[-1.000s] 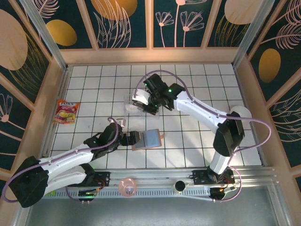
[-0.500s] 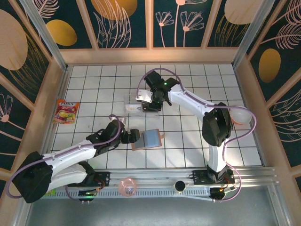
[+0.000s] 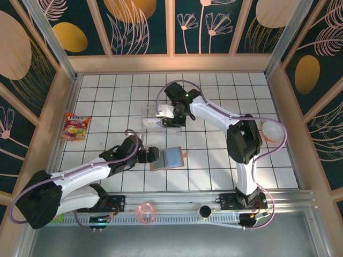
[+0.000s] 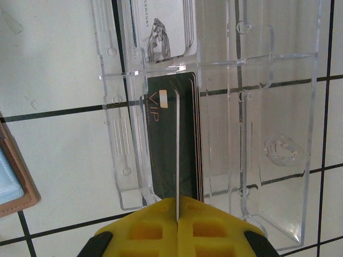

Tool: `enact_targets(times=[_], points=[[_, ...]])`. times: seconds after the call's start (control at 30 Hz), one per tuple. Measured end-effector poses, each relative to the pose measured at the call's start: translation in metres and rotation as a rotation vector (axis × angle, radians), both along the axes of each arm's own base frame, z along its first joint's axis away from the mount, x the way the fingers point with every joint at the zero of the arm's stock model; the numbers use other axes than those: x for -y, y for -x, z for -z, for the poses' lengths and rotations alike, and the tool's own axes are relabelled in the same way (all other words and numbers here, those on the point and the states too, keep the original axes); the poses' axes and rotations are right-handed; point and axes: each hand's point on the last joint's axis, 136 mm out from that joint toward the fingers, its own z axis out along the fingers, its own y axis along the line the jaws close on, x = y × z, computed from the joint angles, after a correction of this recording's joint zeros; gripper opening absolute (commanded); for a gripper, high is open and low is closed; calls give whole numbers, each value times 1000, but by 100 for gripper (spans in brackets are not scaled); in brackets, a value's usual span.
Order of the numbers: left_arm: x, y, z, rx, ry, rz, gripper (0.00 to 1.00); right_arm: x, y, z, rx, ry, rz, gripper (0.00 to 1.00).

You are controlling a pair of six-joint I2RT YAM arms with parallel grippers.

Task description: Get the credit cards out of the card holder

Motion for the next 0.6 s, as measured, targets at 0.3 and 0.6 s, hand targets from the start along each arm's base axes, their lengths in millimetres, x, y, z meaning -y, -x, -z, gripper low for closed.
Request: enact_targets(times=[0.3, 0.6], points=[[0, 0, 3, -7, -7, 1, 99, 0, 0, 5, -7, 8, -5, 0], [0, 0, 3, -9, -8, 1, 99, -1, 1, 20, -32, 29, -16, 0]])
